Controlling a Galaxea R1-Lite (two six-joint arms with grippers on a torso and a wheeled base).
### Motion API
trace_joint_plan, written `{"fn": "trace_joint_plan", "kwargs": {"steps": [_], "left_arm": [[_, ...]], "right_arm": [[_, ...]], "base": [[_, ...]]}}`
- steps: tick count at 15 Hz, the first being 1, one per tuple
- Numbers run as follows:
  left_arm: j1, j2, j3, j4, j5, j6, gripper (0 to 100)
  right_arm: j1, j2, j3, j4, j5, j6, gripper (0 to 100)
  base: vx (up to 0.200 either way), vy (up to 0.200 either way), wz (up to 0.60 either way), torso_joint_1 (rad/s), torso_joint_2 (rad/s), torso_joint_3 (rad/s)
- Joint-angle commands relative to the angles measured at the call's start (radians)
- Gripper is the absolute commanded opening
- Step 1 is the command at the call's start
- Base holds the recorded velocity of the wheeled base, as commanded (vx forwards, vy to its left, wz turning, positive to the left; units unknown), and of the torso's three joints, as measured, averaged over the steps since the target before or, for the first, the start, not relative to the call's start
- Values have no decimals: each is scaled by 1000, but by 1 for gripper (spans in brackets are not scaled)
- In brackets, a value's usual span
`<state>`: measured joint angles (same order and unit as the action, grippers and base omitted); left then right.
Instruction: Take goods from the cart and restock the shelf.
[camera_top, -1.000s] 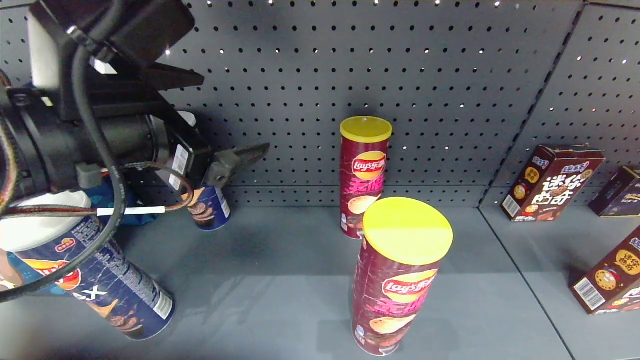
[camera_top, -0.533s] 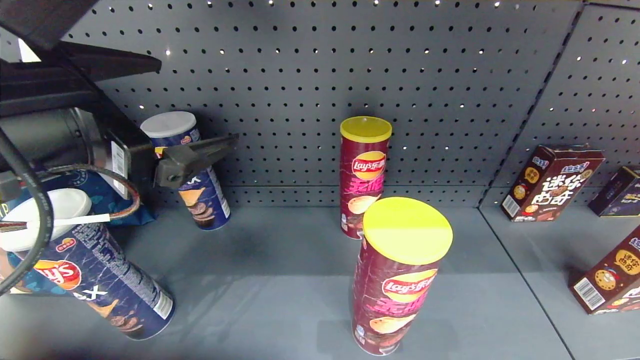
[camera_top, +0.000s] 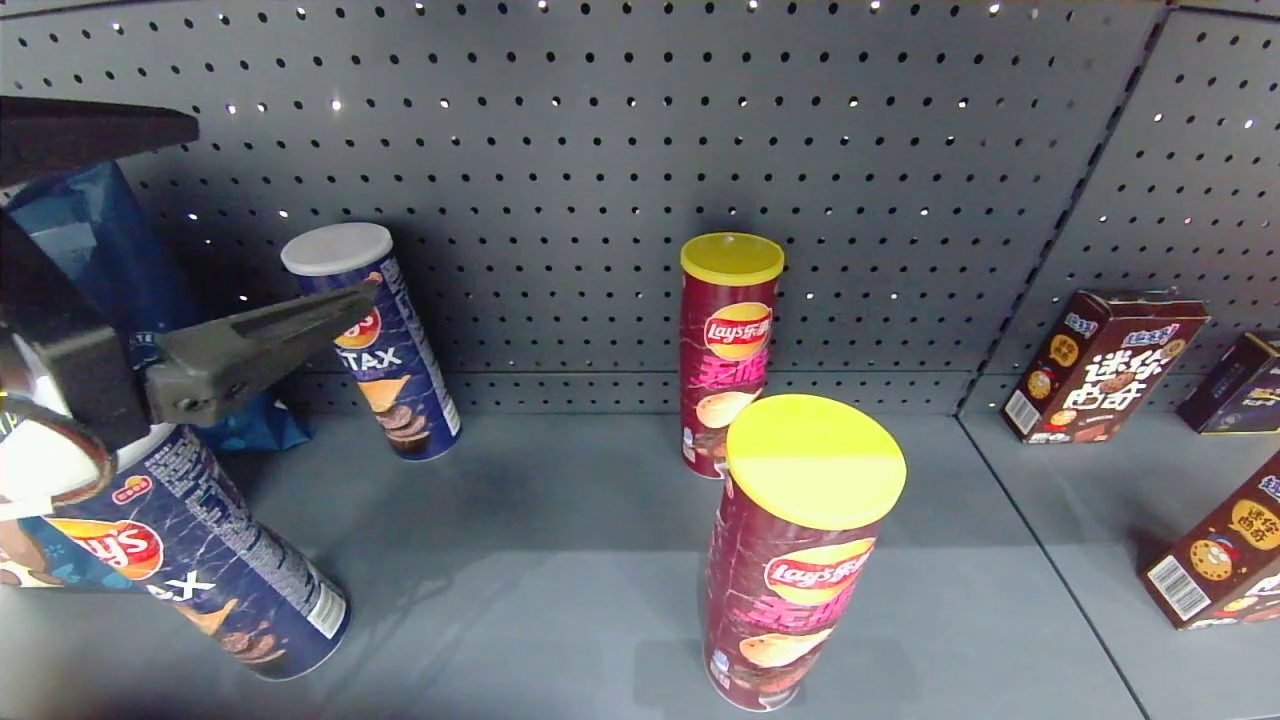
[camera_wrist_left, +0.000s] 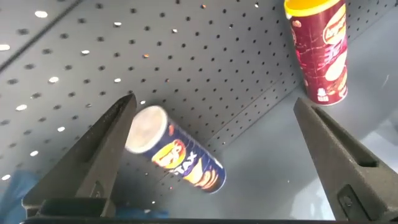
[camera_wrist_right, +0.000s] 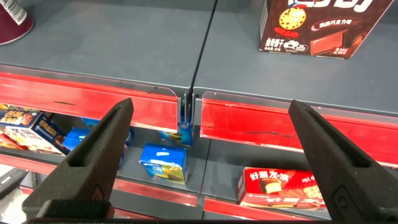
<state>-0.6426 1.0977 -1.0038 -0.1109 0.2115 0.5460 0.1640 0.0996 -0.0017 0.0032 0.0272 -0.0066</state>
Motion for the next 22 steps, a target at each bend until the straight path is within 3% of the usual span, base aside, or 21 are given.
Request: {"fn": "trace_joint_plan", "kwargs": {"steps": [1, 7, 10, 11, 12, 13, 15, 17, 19, 22], "left_arm": [[7, -90, 40, -1, 2, 0, 100], [14, -404, 243, 5, 23, -3, 100], [61, -613, 422, 10, 111, -20, 100], [77, -664, 484, 10, 112, -34, 100], [109, -719, 567, 10, 118, -58, 100], [199, -771, 682, 10, 146, -93, 100], [296, -811, 840, 8, 143, -156, 100], [294, -930, 1004, 19, 132, -225, 100], [284, -1001, 999, 54, 114, -284, 100], [284, -1009, 999, 54, 114, -299, 100]], "right_arm": [[0, 2, 0, 0, 0, 0, 100], [0, 2, 0, 0, 0, 0, 100], [0, 2, 0, 0, 0, 0, 100], [0, 2, 0, 0, 0, 0, 100], [0, 2, 0, 0, 0, -1, 100], [0, 2, 0, 0, 0, 0, 100], [0, 2, 0, 0, 0, -1, 100], [0, 2, 0, 0, 0, -1, 100], [0, 2, 0, 0, 0, -1, 100], [0, 2, 0, 0, 0, 0, 100]], "base": [[0, 0, 0, 0, 0, 0], [0, 0, 0, 0, 0, 0], [0, 0, 0, 0, 0, 0], [0, 0, 0, 0, 0, 0], [0, 0, 0, 0, 0, 0], [0, 0, 0, 0, 0, 0], [0, 0, 0, 0, 0, 0], [0, 0, 0, 0, 0, 0], [0, 0, 0, 0, 0, 0], [0, 0, 0, 0, 0, 0]]}}
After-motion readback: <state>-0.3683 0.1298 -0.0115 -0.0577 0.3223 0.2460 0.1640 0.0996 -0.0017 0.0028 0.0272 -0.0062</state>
